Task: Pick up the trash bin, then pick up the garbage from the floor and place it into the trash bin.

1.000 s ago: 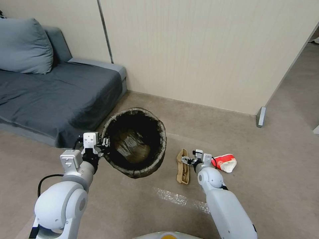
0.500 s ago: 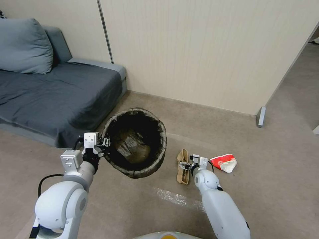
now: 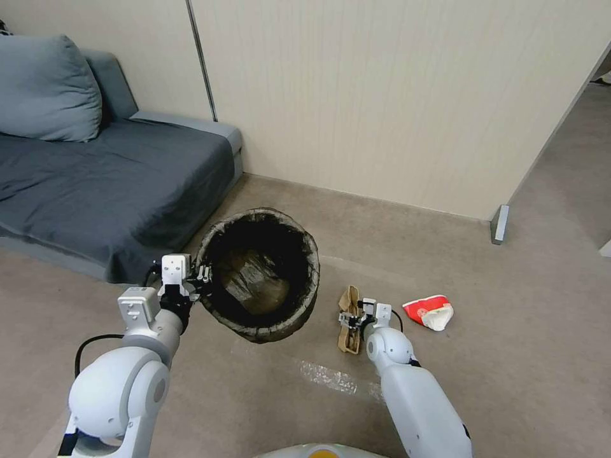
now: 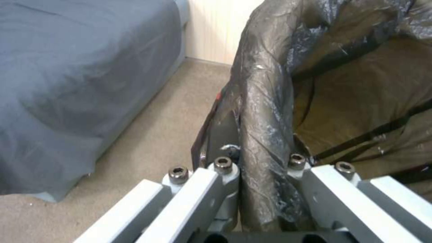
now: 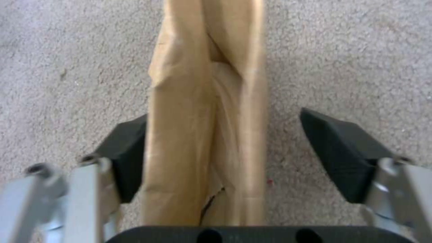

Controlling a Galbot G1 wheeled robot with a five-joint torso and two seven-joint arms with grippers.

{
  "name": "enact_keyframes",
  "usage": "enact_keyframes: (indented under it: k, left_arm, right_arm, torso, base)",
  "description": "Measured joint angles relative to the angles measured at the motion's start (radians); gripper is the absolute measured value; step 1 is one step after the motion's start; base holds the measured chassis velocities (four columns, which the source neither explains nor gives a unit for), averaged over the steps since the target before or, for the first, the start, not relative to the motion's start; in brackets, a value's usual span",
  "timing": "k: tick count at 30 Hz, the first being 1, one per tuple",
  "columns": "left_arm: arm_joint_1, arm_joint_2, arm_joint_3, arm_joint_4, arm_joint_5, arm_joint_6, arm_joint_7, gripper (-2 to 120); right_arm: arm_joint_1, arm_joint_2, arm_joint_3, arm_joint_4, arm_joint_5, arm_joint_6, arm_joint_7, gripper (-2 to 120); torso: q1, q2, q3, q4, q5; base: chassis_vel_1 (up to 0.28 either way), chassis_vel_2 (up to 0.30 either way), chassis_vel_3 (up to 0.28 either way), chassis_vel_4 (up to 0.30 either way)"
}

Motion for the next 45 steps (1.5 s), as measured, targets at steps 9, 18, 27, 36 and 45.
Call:
enact_keyframes:
  k: [9,18,27,36,45]
  left_arm:
    - [-0.003,-0.005,0.007,0.008,0.006,-0.001,0.004,3]
    - [-0.006,-0.004,0.007,0.008,0.005,-0.001,0.005,3]
    - [-0.007,-0.002,0.007,0.009,0.003,-0.001,0.005,3]
    - [-0.007,0.004,0.003,0.015,-0.002,-0.001,0.008,3]
    - [-0.009,0.011,0.008,0.027,0.0,-0.001,0.012,3]
  right_arm:
    - [-0.011,-0.012,-0.008,0.025,-0.015,0.003,-0.01,39]
    - [-0.012,-0.022,-0.009,0.035,-0.042,0.023,-0.026,11]
    - [-0.032,-0.038,-0.013,0.089,-0.06,0.035,-0.028,0]
    - [-0.075,-0.121,0.02,0.32,-0.028,0.033,-0.026,0]
    - [-0.13,-0.221,0.061,0.646,0.079,-0.017,-0.024,0]
  torso:
    - [0.0,0.0,0.0,0.0,0.0]
    - [0.0,0.0,0.0,0.0,0.0]
    - [0.0,0.0,0.0,0.0,0.0]
    - [0.0,0.0,0.0,-0.0001,0.0001]
    - [0.0,0.0,0.0,-0.0001,0.0]
  base:
    - [0.0,0.0,0.0,0.0]
    - [0.0,0.0,0.0,0.0]
    - [0.0,0.0,0.0,0.0]
    - [0.0,0.0,0.0,0.0]
    - [0.0,0.0,0.0,0.0]
